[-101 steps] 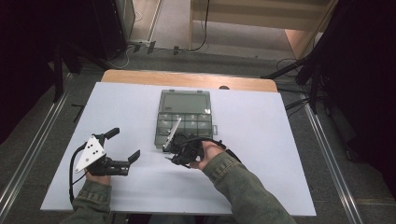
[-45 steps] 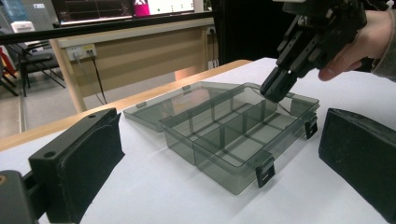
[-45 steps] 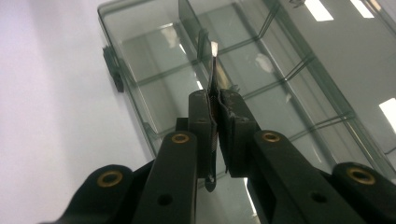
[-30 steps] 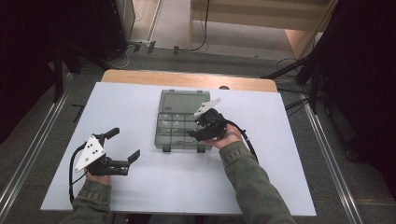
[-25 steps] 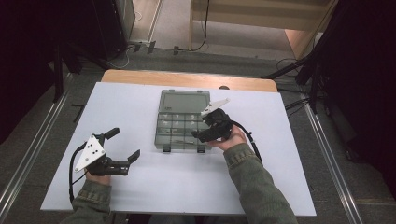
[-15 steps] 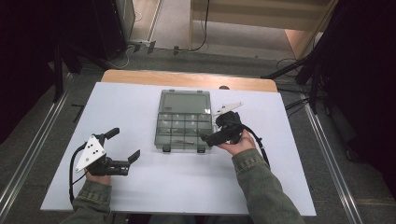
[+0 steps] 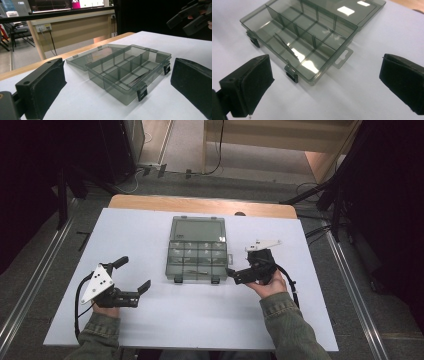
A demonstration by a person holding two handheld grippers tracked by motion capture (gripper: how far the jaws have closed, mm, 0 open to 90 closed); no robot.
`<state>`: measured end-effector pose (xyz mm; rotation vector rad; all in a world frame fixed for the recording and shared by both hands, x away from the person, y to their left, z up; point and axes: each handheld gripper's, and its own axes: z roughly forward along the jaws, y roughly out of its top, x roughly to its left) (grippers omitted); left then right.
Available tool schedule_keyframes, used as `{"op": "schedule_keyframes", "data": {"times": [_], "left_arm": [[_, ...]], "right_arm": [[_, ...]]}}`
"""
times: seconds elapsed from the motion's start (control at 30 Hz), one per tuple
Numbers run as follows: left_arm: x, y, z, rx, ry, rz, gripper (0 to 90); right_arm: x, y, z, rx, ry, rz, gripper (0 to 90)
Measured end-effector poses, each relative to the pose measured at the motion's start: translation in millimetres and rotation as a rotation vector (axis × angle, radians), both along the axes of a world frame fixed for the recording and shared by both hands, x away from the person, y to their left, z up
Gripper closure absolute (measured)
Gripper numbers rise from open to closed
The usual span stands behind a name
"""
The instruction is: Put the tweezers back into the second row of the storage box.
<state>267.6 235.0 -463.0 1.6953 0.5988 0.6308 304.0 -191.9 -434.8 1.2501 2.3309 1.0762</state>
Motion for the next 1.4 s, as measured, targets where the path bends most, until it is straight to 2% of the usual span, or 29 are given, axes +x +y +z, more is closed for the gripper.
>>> {"op": "schedule_keyframes", "data": {"times": [0.1, 0.2, 0.23, 0.3, 0.5, 0.57, 0.67, 0.8, 1.0, 1.13, 1.2, 1.33, 1.4], "left_arm": [[-0.1, -0.6, -0.1, 0.003, -0.001, -0.002, 0.0], [-0.2, -1.1, -0.2, 0.001, 0.0, -0.003, 0.0], [-0.2, -0.8, -0.1, 0.003, -0.001, -0.002, 0.0], [-0.2, -0.6, -0.1, 0.002, -0.001, 0.001, 0.0], [-0.1, -0.7, -0.2, 0.003, 0.0, 0.001, 0.0], [-0.1, -0.7, -0.2, 0.005, 0.0, 0.001, 0.0], [-0.4, -0.4, 0.1, 0.004, -0.002, 0.002, 0.0], [-0.4, -0.2, 0.2, 0.004, -0.001, 0.003, 0.0], [-0.5, -0.1, 0.3, 0.003, -0.002, 0.002, 0.0], [0.0, -0.4, -0.1, 0.004, 0.003, 0.002, 0.0], [-0.2, -0.2, 0.3, 0.004, -0.001, 0.002, 0.0], [0.3, -0.9, -0.3, 0.006, 0.004, -0.001, 0.0], [0.2, -1.4, -0.4, 0.008, 0.004, -0.002, 0.0]], "right_arm": [[-6.1, -3.6, -1.6, 0.012, -0.01, -0.01, 0.0], [-12.7, -8.1, -3.5, -0.002, -0.006, -0.016, 0.0], [-15.9, -10.1, -4.7, 0.009, -0.024, -0.022, 0.0], [-22.2, -15.0, -7.1, 0.013, -0.012, -0.026, 0.0], [-33.7, -22.1, -11.4, 0.034, -0.021, -0.037, 0.0], [-37.8, -25.0, -11.0, 0.035, -0.033, -0.045, 0.0], [-47.3, -32.7, -10.5, 0.064, -0.072, -0.075, 0.0], [-55.9, -39.0, -9.8, 0.084, -0.091, -0.1, 0.0], [-74.9, -50.7, -13.1, 0.131, -0.143, -0.134, 0.0], [-85.2, -58.0, -21.3, 0.148, -0.153, -0.124, 0.0], [-92.8, -62.3, -29.2, 0.164, -0.184, -0.131, 0.0], [-97.7, -66.4, -38.1, 0.189, -0.213, -0.128, 0.0], [-99.7, -68.8, -46.7, 0.194, -0.201, -0.124, 0.0]]}}
